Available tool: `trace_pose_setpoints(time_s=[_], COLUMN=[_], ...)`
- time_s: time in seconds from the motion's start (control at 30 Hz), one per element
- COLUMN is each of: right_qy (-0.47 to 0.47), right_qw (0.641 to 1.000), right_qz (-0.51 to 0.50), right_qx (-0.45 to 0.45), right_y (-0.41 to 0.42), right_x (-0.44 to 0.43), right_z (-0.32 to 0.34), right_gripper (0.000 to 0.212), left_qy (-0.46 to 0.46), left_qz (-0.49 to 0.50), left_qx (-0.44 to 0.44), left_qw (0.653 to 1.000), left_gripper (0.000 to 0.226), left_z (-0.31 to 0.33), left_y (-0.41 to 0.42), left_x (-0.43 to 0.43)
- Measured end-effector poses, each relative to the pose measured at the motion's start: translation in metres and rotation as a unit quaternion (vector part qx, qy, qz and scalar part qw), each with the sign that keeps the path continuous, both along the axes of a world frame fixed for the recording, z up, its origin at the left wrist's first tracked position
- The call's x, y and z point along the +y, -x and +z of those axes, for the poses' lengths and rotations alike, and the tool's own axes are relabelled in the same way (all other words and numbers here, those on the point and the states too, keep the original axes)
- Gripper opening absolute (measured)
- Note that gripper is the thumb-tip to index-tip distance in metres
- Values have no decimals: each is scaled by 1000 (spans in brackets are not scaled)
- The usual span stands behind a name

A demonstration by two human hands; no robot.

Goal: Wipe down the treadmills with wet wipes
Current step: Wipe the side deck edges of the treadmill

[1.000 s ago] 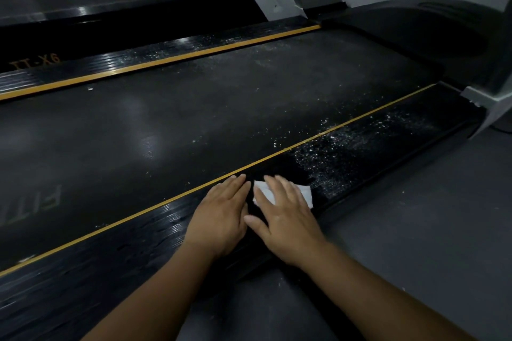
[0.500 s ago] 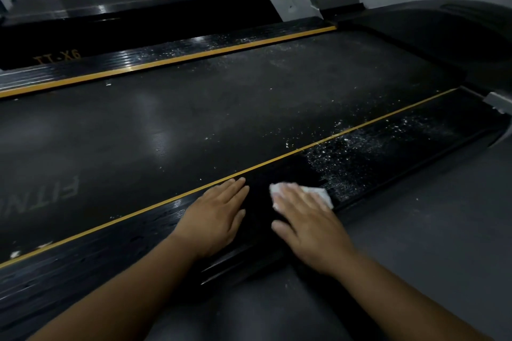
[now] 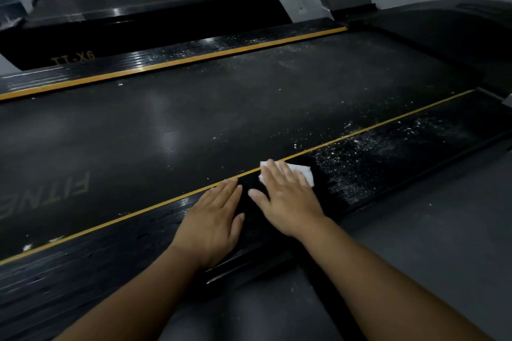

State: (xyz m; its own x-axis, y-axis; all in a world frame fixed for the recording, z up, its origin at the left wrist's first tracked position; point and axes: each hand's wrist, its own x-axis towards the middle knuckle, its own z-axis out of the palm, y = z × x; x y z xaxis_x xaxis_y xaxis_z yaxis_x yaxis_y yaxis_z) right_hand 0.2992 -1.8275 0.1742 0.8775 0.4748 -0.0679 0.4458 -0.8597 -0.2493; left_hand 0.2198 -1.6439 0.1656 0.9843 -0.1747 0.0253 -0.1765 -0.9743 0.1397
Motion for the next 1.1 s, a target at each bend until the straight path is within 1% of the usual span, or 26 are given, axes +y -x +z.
trace_pose_setpoints(time_s=[0.07,0.13,0.17,0.23,0.3,0.33,0.37,0.43,0.5,0.53,0.6,0.67,0.73,0.83,0.9,0.97,1.03,1.1], right_qy=[-21,-35,-33,-14,16,21,13,-19,-39,-43,-25,9,-1,-35,-33,-17,5,-12], right_qw=[998,994,994,999,1000,1000,1000,998,993,993,998,1000,1000,995,992,998,1000,1000], right_qz=[59,103,99,39,-18,-20,-4,62,108,108,59,7,-3,91,114,58,-3,-10], right_qx=[2,-10,-15,-7,3,5,9,6,-10,-19,-13,2,13,-30,-33,-21,-12,-2], right_y=[27,58,56,28,-4,-9,-3,29,61,63,41,10,6,57,76,55,28,32], right_x=[10,-8,-22,-38,-31,-18,-5,6,-12,-24,-39,-30,-6,-7,-33,-52,-47,-20], right_z=[-1,-5,-6,-5,0,1,1,-1,-6,-7,-5,0,3,-9,-15,-12,-8,0], right_gripper=[80,81,81,84,80,77,76,80,85,86,86,80,74,74,77,87,95,95], left_qy=[-1,7,16,31,40,38,32,37,50,54,51,56,54,55,56,52,48,47], left_qz=[-13,-12,-11,-12,-4,-2,-3,-4,-1,0,4,12,10,4,3,4,8,6], left_qx=[-6,1,-2,-11,-14,-15,-14,-21,-10,-7,-16,-10,-6,-2,-1,-8,-2,1], left_qw=[1000,1000,1000,999,999,999,999,999,999,999,999,998,998,998,998,999,999,999], left_gripper=[64,68,72,78,78,77,74,70,76,79,81,82,80,77,79,79,79,78], left_z=[-2,-1,0,0,-2,-3,-3,-3,-1,0,0,2,1,1,2,3,1,1], left_y=[-1,-1,0,0,0,1,1,2,1,0,0,1,1,1,1,1,1,1], left_x=[3,5,5,4,4,5,5,5,5,4,2,0,0,1,1,0,0,0])
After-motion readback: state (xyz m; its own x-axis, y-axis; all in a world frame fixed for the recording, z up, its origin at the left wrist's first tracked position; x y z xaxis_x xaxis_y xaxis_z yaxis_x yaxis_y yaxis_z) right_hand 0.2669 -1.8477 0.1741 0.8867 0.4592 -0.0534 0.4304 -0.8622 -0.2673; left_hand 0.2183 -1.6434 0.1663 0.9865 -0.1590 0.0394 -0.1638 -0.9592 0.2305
